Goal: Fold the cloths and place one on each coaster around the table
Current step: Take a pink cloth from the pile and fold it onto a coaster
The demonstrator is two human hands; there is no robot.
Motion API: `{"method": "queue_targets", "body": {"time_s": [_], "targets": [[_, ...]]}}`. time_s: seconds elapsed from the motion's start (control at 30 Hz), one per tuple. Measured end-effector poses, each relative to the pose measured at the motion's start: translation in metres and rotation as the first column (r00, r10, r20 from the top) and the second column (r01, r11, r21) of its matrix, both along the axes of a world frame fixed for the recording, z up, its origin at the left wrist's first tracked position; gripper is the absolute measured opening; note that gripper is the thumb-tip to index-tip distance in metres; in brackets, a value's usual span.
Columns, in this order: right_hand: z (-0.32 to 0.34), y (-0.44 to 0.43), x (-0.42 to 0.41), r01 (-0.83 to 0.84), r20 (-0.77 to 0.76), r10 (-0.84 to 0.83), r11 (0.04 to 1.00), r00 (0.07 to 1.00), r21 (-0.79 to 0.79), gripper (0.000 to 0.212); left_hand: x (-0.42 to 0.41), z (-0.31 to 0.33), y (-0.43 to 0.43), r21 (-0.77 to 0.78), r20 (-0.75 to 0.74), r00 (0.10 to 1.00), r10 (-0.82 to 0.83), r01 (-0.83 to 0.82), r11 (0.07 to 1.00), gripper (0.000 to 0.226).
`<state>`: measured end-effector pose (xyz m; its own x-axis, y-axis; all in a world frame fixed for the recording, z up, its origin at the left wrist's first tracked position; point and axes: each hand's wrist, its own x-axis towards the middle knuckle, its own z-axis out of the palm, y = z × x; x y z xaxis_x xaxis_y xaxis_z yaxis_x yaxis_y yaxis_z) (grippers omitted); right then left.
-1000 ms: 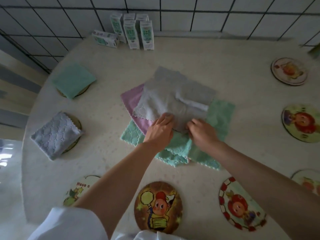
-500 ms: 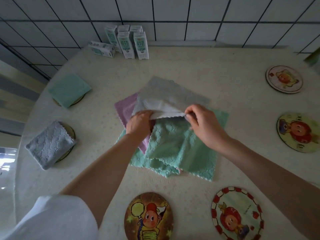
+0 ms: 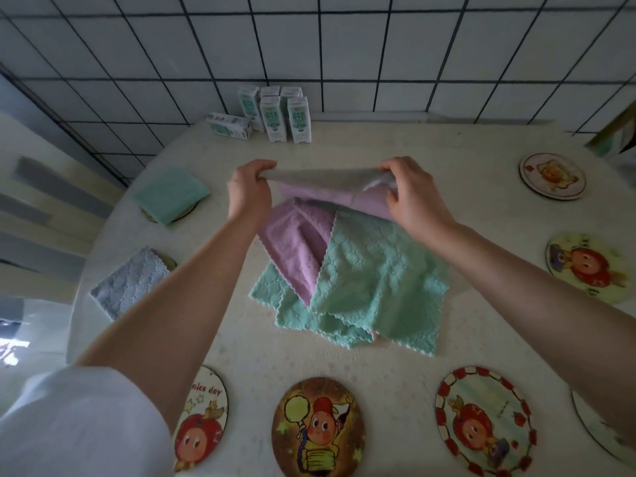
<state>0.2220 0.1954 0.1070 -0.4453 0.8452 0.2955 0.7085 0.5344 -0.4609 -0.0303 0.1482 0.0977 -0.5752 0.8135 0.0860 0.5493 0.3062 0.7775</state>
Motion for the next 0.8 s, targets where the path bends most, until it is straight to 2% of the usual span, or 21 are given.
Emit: {"method": "queue_targets", "body": {"time_s": [0.2, 0.33, 0.53, 0.67, 0.8], "targets": [[0.016, -0.050, -0.040, -0.008, -0.074, 0.011, 0.999, 0.997, 0.044, 0.045, -0.051, 0.021, -0.060, 0.118, -0.225, 0.973, -0.058, 0.086, 0.989, 0.049], [0.007, -0.105, -0.063, -0.057, -0.043, 0.058, 0.998, 0.997, 0.014, 0.042, -0.084, 0.009, -0.118, 0.106, -0.328, 0.940, -0.092, 0.134, 0.985, 0.047], [-0.020, -0.198, -0.093, -0.122, -0.057, 0.118, 0.989, 0.991, -0.079, 0.029, -0.123, -0.031, -0.229, -0.017, -0.389, 0.889, -0.240, 0.254, 0.967, 0.042], [-0.056, -0.255, -0.100, -0.130, 0.002, 0.134, 0.970, 0.991, -0.206, 0.040, -0.136, -0.061, -0.298, -0.055, -0.397, 0.862, -0.314, 0.320, 0.946, 0.032], [-0.079, -0.305, -0.100, -0.120, 0.040, 0.137, 0.952, 0.990, -0.282, 0.037, -0.143, -0.093, -0.354, -0.109, -0.358, 0.850, -0.387, 0.373, 0.921, 0.030]]}}
